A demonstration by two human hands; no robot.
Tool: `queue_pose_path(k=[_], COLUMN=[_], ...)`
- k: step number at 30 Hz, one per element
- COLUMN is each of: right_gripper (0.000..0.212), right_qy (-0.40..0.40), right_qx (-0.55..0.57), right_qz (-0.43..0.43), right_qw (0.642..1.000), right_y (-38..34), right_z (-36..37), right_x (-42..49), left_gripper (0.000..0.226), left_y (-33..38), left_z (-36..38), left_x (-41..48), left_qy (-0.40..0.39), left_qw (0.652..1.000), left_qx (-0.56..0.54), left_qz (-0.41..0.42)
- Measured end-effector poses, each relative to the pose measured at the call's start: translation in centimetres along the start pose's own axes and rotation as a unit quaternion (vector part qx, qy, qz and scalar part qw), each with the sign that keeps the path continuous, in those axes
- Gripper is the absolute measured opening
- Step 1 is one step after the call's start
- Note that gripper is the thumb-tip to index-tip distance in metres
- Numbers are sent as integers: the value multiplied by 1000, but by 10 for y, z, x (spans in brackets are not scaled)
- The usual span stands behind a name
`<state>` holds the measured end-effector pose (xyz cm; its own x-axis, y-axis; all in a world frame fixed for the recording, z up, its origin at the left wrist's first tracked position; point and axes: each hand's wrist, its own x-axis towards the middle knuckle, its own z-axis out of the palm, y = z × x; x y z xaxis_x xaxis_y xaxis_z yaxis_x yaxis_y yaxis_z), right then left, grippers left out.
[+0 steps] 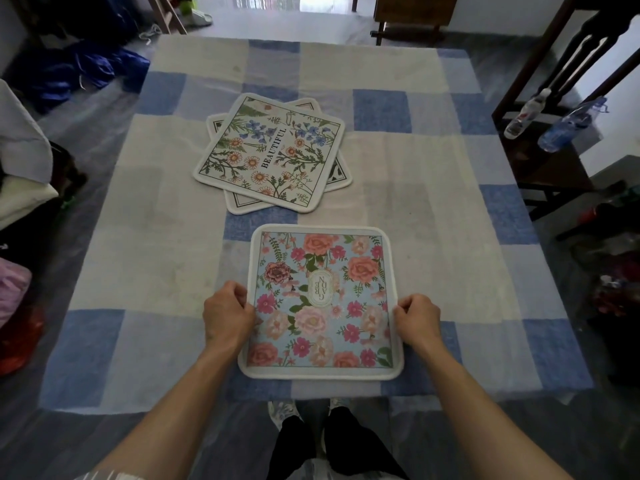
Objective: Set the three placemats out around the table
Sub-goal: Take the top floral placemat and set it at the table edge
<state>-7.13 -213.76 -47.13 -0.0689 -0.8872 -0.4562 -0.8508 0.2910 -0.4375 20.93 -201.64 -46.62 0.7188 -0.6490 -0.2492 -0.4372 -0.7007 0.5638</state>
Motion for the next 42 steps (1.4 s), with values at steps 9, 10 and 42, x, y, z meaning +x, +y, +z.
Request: queue_pose_path(k=[9,10,42], right_gripper=[21,20,47], right_qy=[29,34,57], right_qx=[-4,-8,83], right_qz=[-57,-70,-133], right_qw=[998,997,986], right_y=[-4,-7,-37], right_z=[-3,-2,-21], right_x=[-3,-4,-19], left_gripper=[26,27,50], left_y=[0,2,28], left_z=[3,3,-34], left_x=[0,0,7], left_qy=[10,5,5], left_qw=[1000,1000,999], left_qx=[-5,-4,-15], left_qz=[25,29,50])
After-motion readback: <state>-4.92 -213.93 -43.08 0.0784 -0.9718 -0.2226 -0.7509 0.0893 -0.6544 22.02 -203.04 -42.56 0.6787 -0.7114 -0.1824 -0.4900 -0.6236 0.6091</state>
